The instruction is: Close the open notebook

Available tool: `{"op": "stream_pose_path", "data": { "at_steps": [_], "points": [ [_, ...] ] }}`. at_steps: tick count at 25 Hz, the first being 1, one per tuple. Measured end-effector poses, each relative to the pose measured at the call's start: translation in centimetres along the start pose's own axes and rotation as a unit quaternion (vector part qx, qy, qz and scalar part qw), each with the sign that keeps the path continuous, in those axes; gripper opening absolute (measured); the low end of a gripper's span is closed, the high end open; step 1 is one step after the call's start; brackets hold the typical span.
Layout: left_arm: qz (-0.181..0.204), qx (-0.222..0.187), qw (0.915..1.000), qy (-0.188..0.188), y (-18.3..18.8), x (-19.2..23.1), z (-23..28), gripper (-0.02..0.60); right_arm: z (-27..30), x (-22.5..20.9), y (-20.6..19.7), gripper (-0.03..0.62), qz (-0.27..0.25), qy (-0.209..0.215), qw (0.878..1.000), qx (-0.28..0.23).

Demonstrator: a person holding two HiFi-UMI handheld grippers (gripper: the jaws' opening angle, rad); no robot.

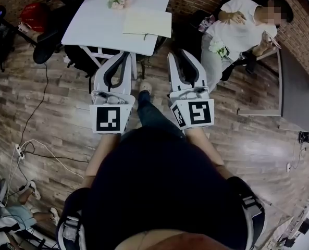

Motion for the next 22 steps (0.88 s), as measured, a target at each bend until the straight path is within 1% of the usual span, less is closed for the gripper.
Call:
{"op": "stream_pose_path", "data": {
  "at_steps": [5, 13, 17, 22],
  "points": [
    [0.008, 0.007, 0.9999, 0.002, 0.1, 1.6, 2.3, 0.006, 2.6, -0.8, -0.1, 0.043, -0.004, -0.005, 1.000, -0.005],
    [-0.002, -0.002, 1.0000, -0.001, -0.3, 4.7, 6.9, 0.006, 7.7, -2.5, -2.6, 0.043, -0.001, -0.018, 1.000, 0.009],
    [0.000, 0.011, 0.9999, -0.008, -0.6, 6.3, 10.5, 0.006, 10.8, -3.8, -3.6, 0.043, 0.001, -0.020, 1.000, 0.015],
    [-0.002, 0.012, 0.9999, -0.010, -0.8, 8.1, 15.5, 0.006, 15.0, -6.0, -5.3, 0.043, 0.003, -0.020, 1.000, 0.021]
  ]
}}
Point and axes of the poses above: the fingertips, and each gripper's own axes: z forward along the fingers, x to its left, y out of its top, the point moved 4 cm from there along -z, backward along the fingers, and after that the axes turned 15 degrees about -z, right-handed, at the moved point
